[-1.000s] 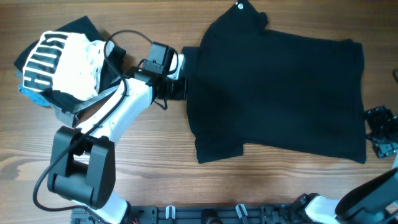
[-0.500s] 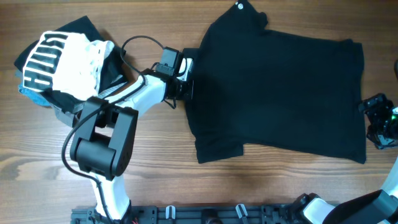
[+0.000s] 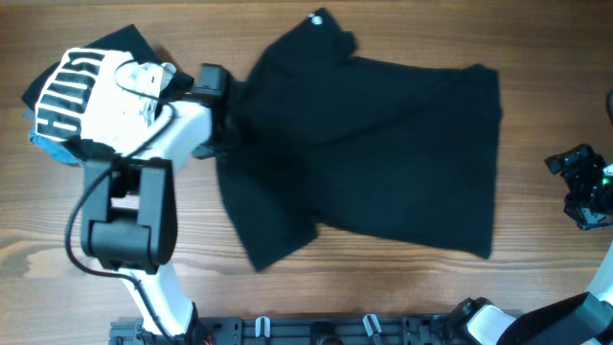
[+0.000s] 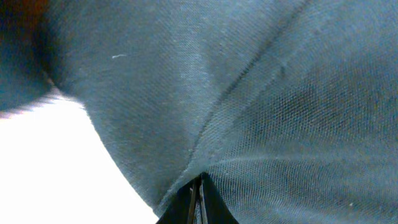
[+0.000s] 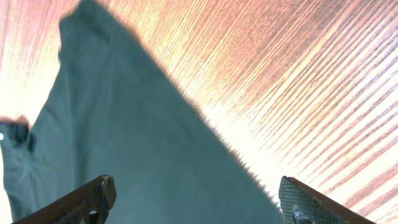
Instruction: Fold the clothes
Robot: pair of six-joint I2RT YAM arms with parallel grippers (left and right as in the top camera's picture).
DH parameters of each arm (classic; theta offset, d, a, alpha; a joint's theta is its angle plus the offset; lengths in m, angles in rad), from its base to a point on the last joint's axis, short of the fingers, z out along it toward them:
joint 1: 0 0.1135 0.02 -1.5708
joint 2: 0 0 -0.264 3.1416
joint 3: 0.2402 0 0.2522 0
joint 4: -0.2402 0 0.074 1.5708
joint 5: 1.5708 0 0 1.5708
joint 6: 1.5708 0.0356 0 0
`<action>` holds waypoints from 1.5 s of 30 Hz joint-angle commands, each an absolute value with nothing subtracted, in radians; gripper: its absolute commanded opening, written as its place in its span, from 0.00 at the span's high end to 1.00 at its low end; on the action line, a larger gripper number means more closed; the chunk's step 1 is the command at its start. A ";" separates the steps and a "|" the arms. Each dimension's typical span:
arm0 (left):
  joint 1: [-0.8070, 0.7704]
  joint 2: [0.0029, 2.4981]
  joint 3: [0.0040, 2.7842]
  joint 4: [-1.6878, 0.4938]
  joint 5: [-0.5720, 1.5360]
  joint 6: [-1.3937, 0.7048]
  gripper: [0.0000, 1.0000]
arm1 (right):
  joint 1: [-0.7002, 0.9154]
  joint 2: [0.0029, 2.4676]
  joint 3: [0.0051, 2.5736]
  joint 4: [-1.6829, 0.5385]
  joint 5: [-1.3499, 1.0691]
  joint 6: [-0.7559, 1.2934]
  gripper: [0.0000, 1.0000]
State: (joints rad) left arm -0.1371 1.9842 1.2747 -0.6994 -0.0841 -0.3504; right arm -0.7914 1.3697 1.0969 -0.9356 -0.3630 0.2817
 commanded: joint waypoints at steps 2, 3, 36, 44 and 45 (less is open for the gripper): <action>-0.077 1.948 1.224 -0.711 0.036 -0.233 0.94 | -0.730 1.375 1.088 -0.884 -0.383 0.241 0.15; -0.080 1.930 1.224 -0.707 0.062 -0.223 0.92 | -0.712 1.380 1.082 -0.873 -0.381 0.229 0.16; -0.167 1.586 1.225 -0.866 0.115 -0.213 0.18 | -0.451 1.953 1.037 -0.678 -0.096 0.438 0.96; -0.167 1.586 1.225 -0.893 0.163 -0.213 0.16 | -0.495 1.813 1.117 -0.744 -0.156 0.402 0.92; -0.167 1.586 1.225 -0.884 0.180 -0.213 0.16 | -0.493 1.791 1.122 -0.743 -0.187 0.371 0.86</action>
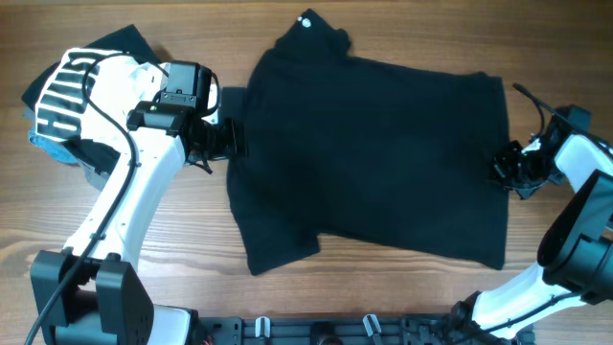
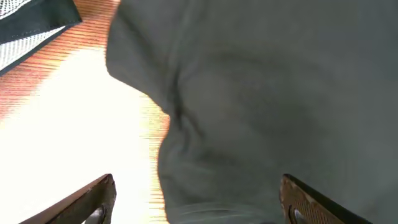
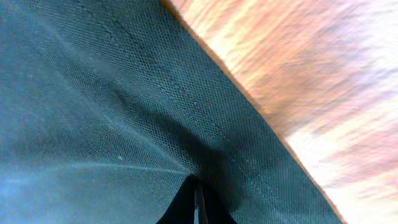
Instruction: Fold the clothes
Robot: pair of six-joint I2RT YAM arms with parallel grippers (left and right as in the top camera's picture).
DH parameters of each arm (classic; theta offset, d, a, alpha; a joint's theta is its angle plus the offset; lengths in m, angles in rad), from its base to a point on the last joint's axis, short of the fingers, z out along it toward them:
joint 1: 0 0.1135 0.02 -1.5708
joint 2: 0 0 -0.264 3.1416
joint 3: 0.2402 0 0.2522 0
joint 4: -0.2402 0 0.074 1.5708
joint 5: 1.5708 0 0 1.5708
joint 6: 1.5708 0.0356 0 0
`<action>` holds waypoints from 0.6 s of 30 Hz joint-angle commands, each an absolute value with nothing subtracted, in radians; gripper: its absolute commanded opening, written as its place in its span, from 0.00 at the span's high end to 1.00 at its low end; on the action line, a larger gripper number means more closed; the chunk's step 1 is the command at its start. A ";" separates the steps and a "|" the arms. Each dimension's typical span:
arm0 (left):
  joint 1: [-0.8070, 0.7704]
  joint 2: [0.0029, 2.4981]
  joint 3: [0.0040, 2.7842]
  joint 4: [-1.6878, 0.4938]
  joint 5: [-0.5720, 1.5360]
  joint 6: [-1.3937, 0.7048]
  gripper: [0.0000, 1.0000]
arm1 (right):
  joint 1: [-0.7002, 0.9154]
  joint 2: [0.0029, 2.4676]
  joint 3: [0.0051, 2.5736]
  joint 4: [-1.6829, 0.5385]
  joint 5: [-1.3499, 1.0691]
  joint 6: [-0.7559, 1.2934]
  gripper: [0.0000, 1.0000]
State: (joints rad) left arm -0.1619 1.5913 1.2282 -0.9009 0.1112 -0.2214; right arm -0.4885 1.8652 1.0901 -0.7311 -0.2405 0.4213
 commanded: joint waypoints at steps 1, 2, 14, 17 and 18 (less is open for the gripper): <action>-0.167 1.586 1.225 -0.878 0.199 -0.213 0.15 | -0.491 1.767 1.127 -0.742 -0.220 0.342 0.72; -0.167 1.586 1.225 -0.875 0.214 -0.213 0.15 | -0.491 1.743 1.130 -0.741 -0.253 0.315 0.60; -0.167 1.588 1.107 -1.098 0.253 -0.300 0.27 | -0.491 1.379 1.132 -0.895 -0.419 0.290 0.29; -0.167 1.588 0.992 -1.060 0.334 -0.300 0.27 | -0.491 1.352 1.131 -0.972 -0.414 0.299 0.28; -0.167 1.588 0.953 -1.030 0.351 -0.301 0.27 | -0.491 1.352 1.131 -0.989 -0.408 0.299 0.27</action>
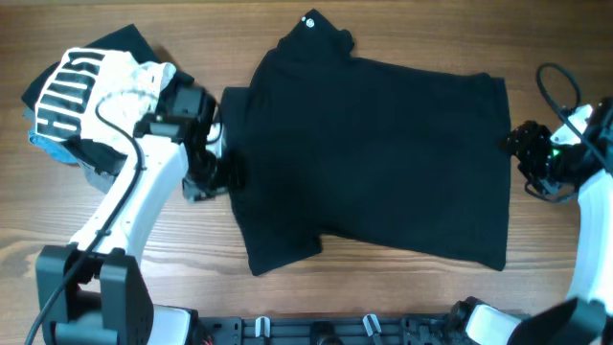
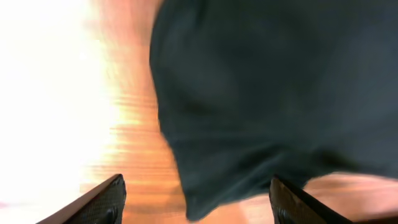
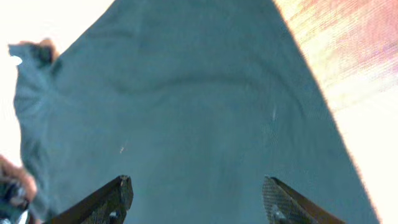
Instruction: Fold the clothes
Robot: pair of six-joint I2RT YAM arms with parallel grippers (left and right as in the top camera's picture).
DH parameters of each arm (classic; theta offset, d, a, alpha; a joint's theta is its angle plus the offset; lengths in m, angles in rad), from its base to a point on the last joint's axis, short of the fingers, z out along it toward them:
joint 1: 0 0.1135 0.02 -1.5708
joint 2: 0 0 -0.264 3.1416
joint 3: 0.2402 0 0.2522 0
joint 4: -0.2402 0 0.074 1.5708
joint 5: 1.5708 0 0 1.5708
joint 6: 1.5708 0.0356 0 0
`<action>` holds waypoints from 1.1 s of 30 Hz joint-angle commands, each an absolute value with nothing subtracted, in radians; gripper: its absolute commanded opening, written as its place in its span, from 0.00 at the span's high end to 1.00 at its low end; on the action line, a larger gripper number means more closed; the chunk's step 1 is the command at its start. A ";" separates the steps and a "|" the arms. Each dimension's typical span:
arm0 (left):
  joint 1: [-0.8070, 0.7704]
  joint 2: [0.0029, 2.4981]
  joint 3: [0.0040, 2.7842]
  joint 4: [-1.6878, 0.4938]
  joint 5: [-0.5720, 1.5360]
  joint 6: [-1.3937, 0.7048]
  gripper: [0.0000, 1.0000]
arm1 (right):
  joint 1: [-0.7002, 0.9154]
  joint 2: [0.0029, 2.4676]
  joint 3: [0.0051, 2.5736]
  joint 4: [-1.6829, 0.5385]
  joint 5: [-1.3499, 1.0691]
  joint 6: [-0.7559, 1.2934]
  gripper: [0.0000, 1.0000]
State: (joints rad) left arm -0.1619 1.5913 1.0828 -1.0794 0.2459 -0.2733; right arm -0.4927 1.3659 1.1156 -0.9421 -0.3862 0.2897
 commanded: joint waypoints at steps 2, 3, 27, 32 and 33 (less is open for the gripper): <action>-0.167 1.588 0.876 -0.954 0.391 -0.314 0.27 | -0.491 1.356 1.125 -1.018 -0.372 0.317 0.25; -0.167 1.588 0.840 -0.918 0.421 -0.327 0.28 | -0.492 1.356 1.117 -1.030 -0.346 0.327 0.23; -0.288 1.610 0.723 -0.904 0.369 -0.532 0.39 | -0.492 1.410 0.889 -0.944 -0.258 0.395 0.13; -0.264 1.610 0.722 -0.911 0.369 -0.533 0.35 | -0.492 1.410 0.889 -0.943 -0.258 0.396 0.13; -0.270 1.610 0.720 -0.895 0.369 -0.533 0.35 | -0.492 1.410 0.889 -0.943 -0.258 0.396 0.13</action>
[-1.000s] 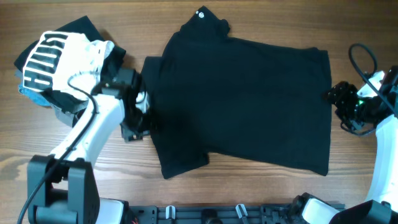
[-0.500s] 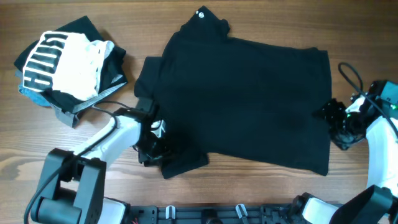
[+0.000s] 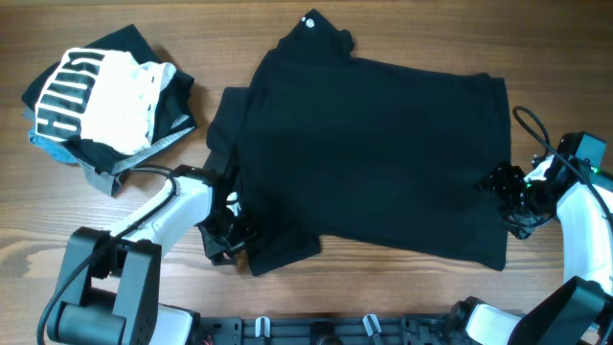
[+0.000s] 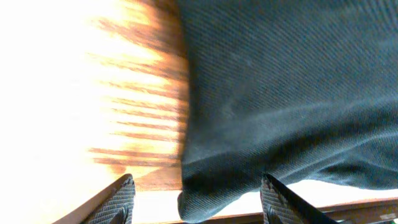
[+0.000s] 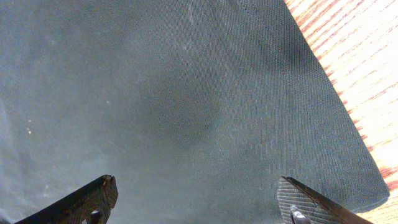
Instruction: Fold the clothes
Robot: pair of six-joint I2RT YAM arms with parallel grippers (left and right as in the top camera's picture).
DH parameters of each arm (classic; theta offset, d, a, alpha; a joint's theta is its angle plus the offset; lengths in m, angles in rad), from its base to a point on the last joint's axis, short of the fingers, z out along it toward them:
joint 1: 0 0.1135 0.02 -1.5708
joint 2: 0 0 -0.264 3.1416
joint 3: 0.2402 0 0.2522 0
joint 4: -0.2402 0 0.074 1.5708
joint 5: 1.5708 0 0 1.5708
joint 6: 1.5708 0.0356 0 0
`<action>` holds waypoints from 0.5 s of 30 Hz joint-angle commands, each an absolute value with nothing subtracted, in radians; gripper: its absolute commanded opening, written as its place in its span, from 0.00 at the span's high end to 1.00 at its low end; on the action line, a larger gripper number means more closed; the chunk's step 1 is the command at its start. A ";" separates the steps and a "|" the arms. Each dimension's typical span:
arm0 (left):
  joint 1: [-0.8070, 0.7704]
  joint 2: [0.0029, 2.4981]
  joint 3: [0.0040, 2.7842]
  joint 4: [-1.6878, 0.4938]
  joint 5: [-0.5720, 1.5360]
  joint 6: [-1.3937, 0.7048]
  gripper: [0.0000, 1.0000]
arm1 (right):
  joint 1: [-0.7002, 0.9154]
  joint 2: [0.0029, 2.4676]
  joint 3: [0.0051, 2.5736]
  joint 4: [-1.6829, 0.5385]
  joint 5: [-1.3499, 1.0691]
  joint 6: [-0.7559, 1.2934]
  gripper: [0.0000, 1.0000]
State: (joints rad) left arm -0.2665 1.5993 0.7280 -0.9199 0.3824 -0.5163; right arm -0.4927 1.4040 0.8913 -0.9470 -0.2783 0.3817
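A black T-shirt (image 3: pixel 364 153) lies spread flat on the wooden table, collar at the far side. My left gripper (image 3: pixel 230 244) is open at the shirt's near-left sleeve corner. In the left wrist view that sleeve corner (image 4: pixel 211 199) lies between the open fingers (image 4: pixel 118 200). My right gripper (image 3: pixel 503 196) is open over the shirt's right hem. In the right wrist view the fabric (image 5: pixel 186 106) fills the frame, with its edge (image 5: pixel 348 130) against bare wood at the right.
A pile of folded clothes (image 3: pixel 101 96), topped by a white piece with black stripes, sits at the far left. The table's front rail (image 3: pixel 326 331) runs along the near edge.
My left gripper has moved from the shirt's left edge toward the front, to the near-left sleeve corner. My right gripper has come from beside the right hem to over it. Both stay open.
At first my left gripper was shut on the shirt's left side while the right stood open far to the right. Then the left was open and the right shut on the right hem. Afterwards both were open beside a flatter shirt, and now both sit lower along its edges.
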 commanded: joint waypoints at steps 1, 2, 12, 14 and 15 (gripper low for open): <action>-0.278 1.610 0.717 -0.876 0.369 -0.538 0.35 | -0.492 1.410 0.889 -0.943 -0.258 0.396 0.12; -0.287 1.610 0.713 -0.855 0.369 -0.552 0.35 | -0.492 1.410 0.889 -0.943 -0.258 0.396 0.12; -0.363 1.620 0.674 -0.803 0.369 -0.618 0.85 | -0.492 1.410 0.886 -0.971 -0.221 0.426 0.12; -0.361 1.620 0.674 -0.801 0.370 -0.618 0.96 | -0.492 1.410 0.871 -0.971 -0.216 0.426 0.12; -0.362 1.620 0.674 -0.804 0.371 -0.618 0.96 | -0.492 1.410 0.862 -0.969 -0.213 0.427 0.12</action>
